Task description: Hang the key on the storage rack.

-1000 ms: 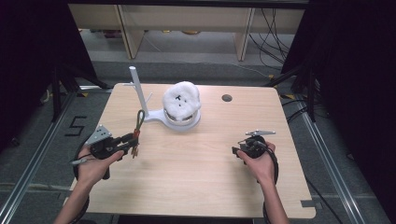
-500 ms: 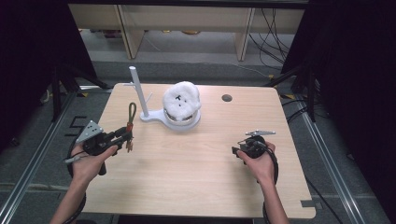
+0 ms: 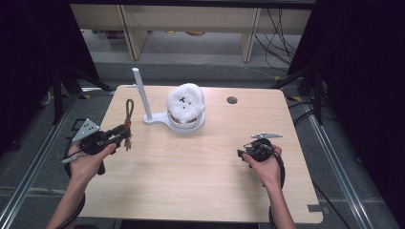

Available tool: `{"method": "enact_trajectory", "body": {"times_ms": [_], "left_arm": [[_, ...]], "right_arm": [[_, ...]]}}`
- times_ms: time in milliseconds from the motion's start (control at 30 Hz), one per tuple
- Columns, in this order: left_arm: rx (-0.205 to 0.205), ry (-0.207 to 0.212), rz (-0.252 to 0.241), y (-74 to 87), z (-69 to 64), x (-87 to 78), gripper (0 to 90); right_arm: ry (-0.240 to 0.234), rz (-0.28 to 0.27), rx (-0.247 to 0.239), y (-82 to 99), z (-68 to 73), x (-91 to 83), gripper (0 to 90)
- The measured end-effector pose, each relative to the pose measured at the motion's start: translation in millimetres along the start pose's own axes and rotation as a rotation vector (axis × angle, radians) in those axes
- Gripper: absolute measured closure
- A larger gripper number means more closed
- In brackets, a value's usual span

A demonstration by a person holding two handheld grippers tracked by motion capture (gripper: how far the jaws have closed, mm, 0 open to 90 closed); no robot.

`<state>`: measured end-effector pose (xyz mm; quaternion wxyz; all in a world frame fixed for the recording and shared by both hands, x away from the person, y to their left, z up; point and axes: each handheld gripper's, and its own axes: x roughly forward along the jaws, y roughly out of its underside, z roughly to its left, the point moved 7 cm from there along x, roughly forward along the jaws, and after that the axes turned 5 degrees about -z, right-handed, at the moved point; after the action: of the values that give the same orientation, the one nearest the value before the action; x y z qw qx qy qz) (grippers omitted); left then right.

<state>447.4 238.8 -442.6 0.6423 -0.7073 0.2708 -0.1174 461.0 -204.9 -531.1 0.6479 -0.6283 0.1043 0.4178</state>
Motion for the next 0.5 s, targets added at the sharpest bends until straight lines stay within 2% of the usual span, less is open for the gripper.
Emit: {"method": "enact_trajectory", "body": {"times_ms": [333, 400, 467, 500], "left_arm": [[-0.006, -0.031, -0.013, -7.5, 10.5, 3.2, 66.7], [-0.007, -0.033, -0.018, -8.9, 12.4, 4.4, 66.7], [-0.011, -0.034, -0.026, -10.4, 13.7, 5.9, 66.7], [-0.008, -0.042, -0.021, -11.0, 14.7, 5.7, 66.7]], "right_arm": [[0.000, 0.001, -0.014, -0.1, -0.9, -1.3, 56.5], [0.004, 0.016, 0.014, 1.0, 1.0, -2.7, 56.4], [-0.001, 0.001, -0.016, -0.2, -1.1, -1.4, 56.4], [-0.003, -0.002, -0.014, -0.3, -1.1, -1.2, 56.4]]}}
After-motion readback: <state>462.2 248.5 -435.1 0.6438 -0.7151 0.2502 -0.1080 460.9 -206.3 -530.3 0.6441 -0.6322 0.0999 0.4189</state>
